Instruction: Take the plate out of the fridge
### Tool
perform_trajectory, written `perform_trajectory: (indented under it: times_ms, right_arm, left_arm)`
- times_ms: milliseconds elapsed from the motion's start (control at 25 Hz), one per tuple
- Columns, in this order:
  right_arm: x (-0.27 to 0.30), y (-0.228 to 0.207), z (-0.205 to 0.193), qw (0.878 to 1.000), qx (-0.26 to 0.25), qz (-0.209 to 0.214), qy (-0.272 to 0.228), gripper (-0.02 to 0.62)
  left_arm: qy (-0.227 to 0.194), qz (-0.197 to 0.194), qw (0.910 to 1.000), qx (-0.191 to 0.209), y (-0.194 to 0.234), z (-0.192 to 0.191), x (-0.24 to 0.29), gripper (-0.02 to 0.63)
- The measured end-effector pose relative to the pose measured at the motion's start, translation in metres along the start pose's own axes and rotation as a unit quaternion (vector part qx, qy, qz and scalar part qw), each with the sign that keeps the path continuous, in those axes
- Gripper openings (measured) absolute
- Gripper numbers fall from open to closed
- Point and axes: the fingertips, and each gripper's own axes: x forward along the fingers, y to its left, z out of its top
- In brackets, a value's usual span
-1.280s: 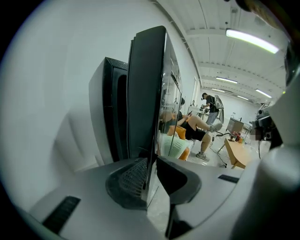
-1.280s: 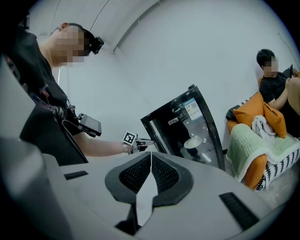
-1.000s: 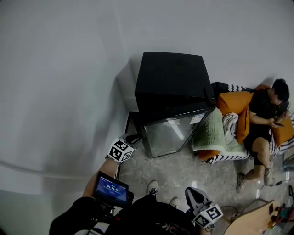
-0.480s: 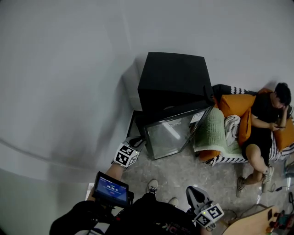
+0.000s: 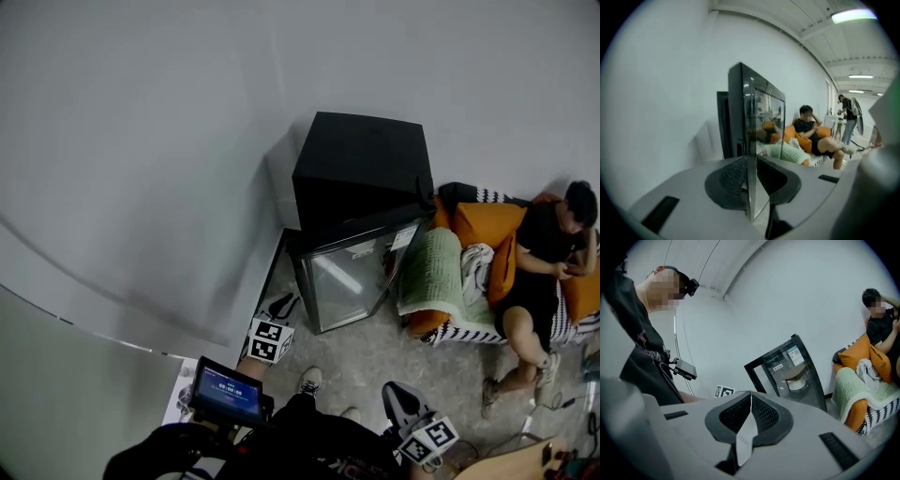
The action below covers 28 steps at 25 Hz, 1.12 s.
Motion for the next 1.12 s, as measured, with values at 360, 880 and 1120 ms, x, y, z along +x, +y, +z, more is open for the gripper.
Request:
perform_trajectory:
  times_ms: [360, 880, 1120]
  right_arm:
    - [-0.006, 0.015, -0.014, 1.000, 0.003, -0.020, 0.018, 0.008]
    - [0.041, 0.014, 0.002, 0.996, 0.026, -0.087, -0.020, 0.008]
    - [0.059, 0.008, -0.002, 0.995, 0.044, -0.090, -0.028, 0.008]
  left_arm:
    - [-0.057, -0.090, 0.9844, -0.140, 0.130, 0.106, 0.053, 0.067]
    - [-0.057, -0.218, 0.9656, -0.130, 0.143, 0.141, 0.116, -0.006]
    - [-0.040, -0.221, 0.9700, -0.093, 0.147, 0.149, 0.143, -0.014]
